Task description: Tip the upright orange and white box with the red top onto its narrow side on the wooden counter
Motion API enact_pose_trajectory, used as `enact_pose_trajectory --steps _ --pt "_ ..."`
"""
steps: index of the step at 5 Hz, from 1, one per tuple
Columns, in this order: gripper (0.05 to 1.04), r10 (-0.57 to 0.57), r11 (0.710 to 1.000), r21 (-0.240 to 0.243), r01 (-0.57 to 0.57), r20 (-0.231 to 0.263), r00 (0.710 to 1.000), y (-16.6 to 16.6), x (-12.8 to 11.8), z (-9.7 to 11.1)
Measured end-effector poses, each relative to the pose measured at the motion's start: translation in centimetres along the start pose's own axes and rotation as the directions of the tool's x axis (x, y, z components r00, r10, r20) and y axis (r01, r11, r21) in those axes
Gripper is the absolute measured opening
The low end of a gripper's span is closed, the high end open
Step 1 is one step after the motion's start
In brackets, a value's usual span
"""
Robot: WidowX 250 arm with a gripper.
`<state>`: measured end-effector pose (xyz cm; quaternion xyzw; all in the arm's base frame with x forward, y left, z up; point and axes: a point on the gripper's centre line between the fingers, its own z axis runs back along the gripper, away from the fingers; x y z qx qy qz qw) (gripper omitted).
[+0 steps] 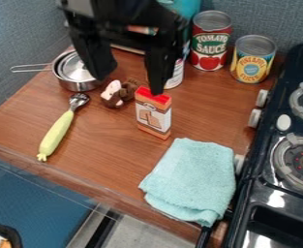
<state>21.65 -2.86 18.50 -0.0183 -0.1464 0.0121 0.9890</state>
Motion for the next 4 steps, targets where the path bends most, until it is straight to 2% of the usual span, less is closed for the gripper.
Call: enact_pose_trajectory --steps 1,2,3,4 --pt "1.001 -0.092 0.996 -0.003 0.092 0.069 0.993 0.2 0.3 -1.9" --pt "1.001 -0.150 0.988 -0.019 0.153 0.107 0.983 1.2 0.4 -4.9" --pt "1.001 -0.209 0.974 -0.048 0.220 0.172 0.963 2.9 0.4 -8.6" --pt "1.001 -0.229 0.968 -0.050 0.244 0.211 0.950 3.3 0.4 -11.8"
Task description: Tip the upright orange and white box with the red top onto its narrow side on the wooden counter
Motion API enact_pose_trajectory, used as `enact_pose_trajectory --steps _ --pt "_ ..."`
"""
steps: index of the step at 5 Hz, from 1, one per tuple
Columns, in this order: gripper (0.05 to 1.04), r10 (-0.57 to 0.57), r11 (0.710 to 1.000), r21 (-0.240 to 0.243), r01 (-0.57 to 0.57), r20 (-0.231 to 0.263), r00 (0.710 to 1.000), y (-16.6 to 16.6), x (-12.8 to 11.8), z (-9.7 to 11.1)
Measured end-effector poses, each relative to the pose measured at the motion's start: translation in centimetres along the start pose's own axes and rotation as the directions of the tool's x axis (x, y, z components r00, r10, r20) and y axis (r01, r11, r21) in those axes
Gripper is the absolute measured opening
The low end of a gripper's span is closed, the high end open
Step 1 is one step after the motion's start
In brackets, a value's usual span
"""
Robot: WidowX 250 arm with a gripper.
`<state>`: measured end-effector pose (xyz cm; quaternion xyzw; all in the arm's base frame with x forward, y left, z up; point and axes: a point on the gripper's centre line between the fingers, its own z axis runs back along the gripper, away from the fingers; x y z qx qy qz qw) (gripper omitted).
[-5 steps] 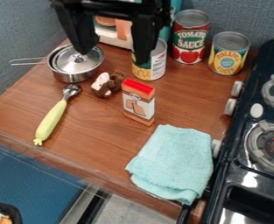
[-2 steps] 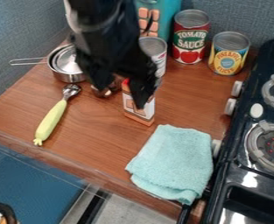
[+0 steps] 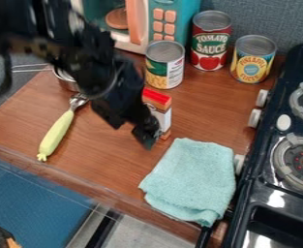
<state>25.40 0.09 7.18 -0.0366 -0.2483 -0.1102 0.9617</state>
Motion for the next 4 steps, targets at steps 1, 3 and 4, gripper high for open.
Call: enact_pose_trajectory --steps 1,3,4 --pt "1.001 -0.020 1.000 0.014 0.020 0.008 1.000 0.1 0.0 -2.5" --pt "1.001 -0.039 0.998 0.044 0.039 -0.004 0.999 0.5 -1.1 -4.3" --pt "1.001 -0.036 0.998 0.051 0.037 -0.015 0.999 -0.3 -1.7 -4.6"
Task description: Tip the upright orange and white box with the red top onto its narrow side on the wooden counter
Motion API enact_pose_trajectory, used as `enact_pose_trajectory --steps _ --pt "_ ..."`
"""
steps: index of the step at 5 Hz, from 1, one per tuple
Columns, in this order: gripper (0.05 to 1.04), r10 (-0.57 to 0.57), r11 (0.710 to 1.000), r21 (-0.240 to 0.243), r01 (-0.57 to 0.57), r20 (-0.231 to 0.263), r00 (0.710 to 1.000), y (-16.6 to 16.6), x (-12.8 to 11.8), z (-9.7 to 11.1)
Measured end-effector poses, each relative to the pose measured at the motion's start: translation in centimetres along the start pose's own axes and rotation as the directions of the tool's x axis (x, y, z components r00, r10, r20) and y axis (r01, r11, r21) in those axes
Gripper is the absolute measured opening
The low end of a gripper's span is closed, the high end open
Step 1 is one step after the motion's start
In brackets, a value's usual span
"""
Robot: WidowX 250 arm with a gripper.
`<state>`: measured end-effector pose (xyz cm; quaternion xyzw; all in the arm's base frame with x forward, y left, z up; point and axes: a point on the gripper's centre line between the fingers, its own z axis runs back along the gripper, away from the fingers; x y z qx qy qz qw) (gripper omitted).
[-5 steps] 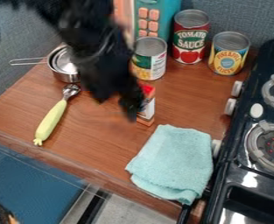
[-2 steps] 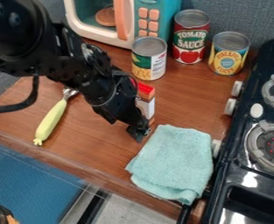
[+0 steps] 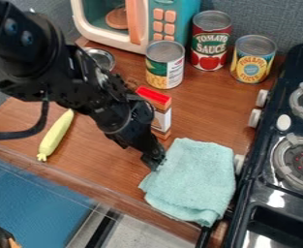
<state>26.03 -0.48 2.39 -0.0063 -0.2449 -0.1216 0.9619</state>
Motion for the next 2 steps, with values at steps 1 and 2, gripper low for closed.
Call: enact_pose_trajectory --steps 1,2 --pt "1.001 0.148 0.986 0.075 -0.149 0.017 0.989 -1.21 0.05 0.30" --pt "1.001 0.205 0.973 0.098 -0.209 0.048 0.978 -1.89 0.68 1.15"
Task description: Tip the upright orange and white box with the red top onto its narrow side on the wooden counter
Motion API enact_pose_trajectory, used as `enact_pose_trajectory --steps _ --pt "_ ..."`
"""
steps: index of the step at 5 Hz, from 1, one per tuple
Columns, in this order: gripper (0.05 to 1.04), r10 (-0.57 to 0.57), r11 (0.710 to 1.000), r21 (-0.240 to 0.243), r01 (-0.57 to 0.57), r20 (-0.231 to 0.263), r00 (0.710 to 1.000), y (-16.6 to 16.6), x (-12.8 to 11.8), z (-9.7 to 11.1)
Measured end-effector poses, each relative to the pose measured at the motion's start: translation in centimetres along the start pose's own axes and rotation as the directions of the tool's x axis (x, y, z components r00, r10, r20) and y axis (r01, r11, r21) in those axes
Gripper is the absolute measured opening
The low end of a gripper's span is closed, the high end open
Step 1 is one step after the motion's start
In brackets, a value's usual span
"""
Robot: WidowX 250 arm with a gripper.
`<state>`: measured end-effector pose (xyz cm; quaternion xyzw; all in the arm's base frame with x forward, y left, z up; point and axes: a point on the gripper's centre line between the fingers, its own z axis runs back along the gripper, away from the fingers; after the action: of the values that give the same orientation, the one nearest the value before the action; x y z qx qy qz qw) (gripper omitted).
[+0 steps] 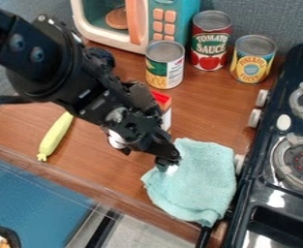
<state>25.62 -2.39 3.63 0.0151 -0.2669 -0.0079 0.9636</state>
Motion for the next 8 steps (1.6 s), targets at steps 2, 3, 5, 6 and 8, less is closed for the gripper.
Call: enact_pose_trajectory --steps 2,3,5,6,8 --pt "1.001 0.073 0.985 0.154 -0.074 0.014 0.997 -1.6 -0.6 -0.3" --pt "1.001 0.100 0.971 0.215 -0.104 0.030 0.995 -1.9 -0.3 -0.3" --pt "1.001 0.055 0.953 0.290 -0.088 0.121 0.991 -4.3 2.0 0.4" --pt "1.001 0.067 0.945 0.308 -0.108 0.142 0.988 -4.8 2.9 -0.2" --pt "1.001 0.105 0.835 0.500 -0.229 0.264 0.959 -3.5 4.1 -1.7"
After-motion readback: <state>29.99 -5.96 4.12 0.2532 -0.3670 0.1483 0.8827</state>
